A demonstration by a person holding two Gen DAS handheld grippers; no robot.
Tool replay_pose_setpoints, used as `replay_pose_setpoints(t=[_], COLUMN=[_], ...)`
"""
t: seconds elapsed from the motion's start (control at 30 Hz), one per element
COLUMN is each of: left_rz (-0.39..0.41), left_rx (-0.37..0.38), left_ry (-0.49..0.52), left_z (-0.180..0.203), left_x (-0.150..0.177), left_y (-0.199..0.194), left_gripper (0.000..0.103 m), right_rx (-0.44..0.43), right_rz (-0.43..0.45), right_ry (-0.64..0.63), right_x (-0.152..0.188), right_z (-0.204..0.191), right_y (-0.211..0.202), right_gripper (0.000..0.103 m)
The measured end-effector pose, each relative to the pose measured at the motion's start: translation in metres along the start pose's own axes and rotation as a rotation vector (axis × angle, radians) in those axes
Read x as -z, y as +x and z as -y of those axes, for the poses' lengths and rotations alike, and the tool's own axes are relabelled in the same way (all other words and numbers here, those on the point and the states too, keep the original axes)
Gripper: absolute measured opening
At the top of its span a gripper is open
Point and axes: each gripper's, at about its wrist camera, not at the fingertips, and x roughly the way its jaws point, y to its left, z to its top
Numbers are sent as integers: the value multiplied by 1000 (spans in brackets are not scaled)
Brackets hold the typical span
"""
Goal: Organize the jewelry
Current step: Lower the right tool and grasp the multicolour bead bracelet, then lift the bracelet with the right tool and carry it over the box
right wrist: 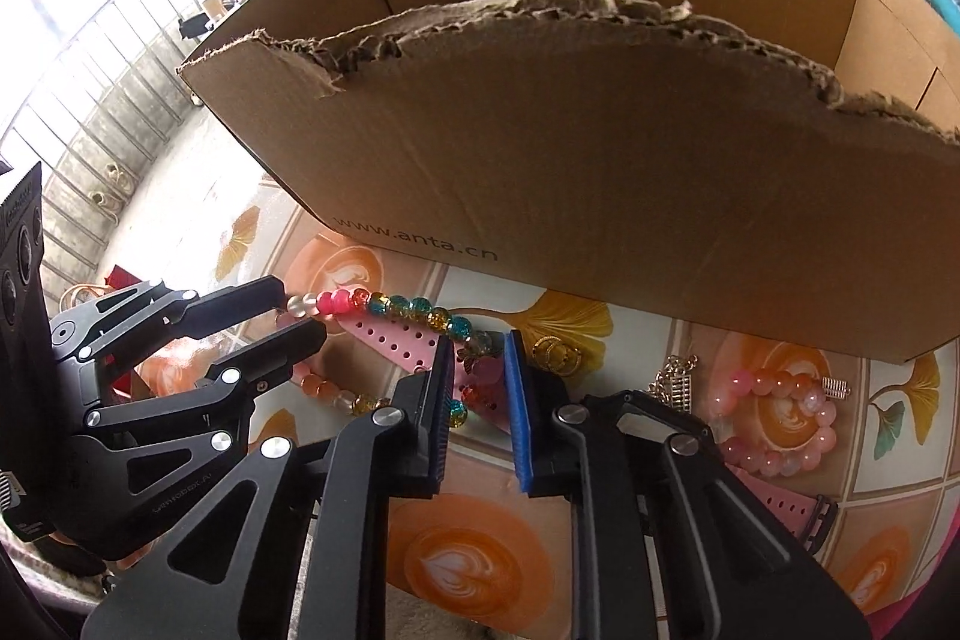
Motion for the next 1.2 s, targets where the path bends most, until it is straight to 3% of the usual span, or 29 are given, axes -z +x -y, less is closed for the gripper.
replay_pose_setpoints(t=[0.1, 0.27, 0.6, 0.8, 1.0, 1.2], left_rz=[-6, 9, 90, 204, 306, 368], left_rx=[-20, -47, 5, 90, 157, 170], left_ry=[0, 13, 14, 16, 41, 96], left_z=[0, 4, 11, 21, 37, 54], left_x=[-1, -4, -5, -13, -40, -75], left_y=[0, 1, -38, -86, -124, -140], left_gripper=[30, 9, 9, 9, 9, 9], right_rx=[6, -17, -85, -86, -78, -61], right_rz=[-11, -8, 72, 161, 263, 350], right_ry=[-23, -29, 13, -3, -25, -31], right_x=[-5, -7, 1, 8, 6, -10], right_z=[-3, 1, 12, 3, 1, 8], right_y=[5, 9, -32, -76, -117, -154], right_gripper=[17, 15, 14, 10, 10, 10])
